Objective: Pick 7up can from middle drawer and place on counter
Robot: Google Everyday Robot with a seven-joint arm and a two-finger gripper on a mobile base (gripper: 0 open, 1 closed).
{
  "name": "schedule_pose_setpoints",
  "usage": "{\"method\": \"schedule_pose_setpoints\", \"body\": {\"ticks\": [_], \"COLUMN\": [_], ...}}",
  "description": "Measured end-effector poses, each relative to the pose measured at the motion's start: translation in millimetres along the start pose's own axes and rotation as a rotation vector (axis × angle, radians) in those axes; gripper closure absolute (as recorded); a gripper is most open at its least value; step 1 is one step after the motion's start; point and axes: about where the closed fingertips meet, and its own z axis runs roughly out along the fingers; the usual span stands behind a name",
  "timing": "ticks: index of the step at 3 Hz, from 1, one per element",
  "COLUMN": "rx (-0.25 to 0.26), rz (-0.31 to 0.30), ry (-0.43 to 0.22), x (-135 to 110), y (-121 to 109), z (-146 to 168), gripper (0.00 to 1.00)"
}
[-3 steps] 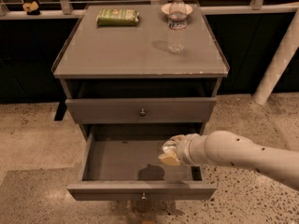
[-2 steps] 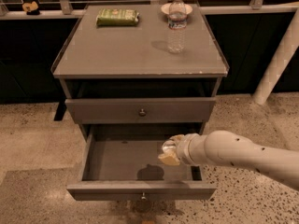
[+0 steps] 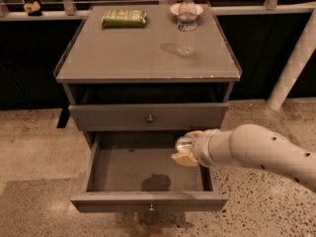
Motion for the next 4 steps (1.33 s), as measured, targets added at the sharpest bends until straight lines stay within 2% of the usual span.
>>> {"method": "schedule_pose_setpoints", "body": {"ticks": [1, 2, 4], "rx": [-0.018, -0.064, -0.070], "rz": [-0.055, -0.110, -0.137], "ry": [-0.015, -0.038, -0.035], "x": [-37, -70, -88], "y": [-22, -47, -50], "z": [-35, -59, -74], "gripper": [1.00, 1.00, 1.00]}}
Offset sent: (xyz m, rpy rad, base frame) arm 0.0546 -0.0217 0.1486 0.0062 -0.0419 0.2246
